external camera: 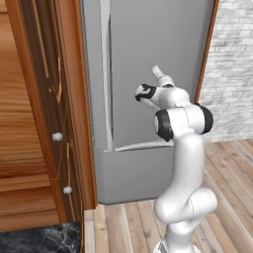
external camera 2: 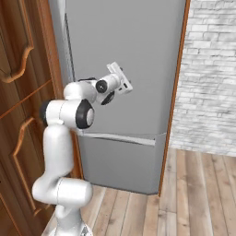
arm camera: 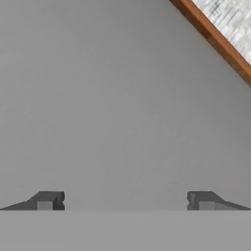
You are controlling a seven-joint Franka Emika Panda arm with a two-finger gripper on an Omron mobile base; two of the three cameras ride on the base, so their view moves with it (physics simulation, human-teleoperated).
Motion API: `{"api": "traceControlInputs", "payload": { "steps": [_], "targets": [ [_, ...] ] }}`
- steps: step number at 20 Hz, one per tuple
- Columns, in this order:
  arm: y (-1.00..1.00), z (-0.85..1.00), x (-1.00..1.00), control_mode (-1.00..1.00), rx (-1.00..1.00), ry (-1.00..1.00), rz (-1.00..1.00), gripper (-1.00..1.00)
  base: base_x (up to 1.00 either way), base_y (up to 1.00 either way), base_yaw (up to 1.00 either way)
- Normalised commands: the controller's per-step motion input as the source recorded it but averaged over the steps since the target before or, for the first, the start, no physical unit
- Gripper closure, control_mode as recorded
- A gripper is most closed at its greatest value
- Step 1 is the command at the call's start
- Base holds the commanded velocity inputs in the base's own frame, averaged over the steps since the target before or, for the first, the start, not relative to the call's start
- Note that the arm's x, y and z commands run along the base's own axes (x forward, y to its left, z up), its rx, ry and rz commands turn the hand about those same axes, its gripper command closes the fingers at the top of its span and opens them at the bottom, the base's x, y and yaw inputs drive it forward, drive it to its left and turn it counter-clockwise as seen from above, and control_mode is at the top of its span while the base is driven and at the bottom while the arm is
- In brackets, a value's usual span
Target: Place the tangerine in the correct fridge rack based on whether it is a fruit or vegetable. Finally, close the fridge door.
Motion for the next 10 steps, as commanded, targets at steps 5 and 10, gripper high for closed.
{"api": "traceControlInputs", "payload": {
  "steps": [5,10],
  "targets": [
    [0.06,0.79,0.98,-1.00,0.15,0.04,-0.25,-1.00,0.00,0.00,0.00],
    [0.00,0.80,1.00,-1.00,0.12,0.14,-0.12,-1.00,0.00,0.00,0.00]
  ]
}}
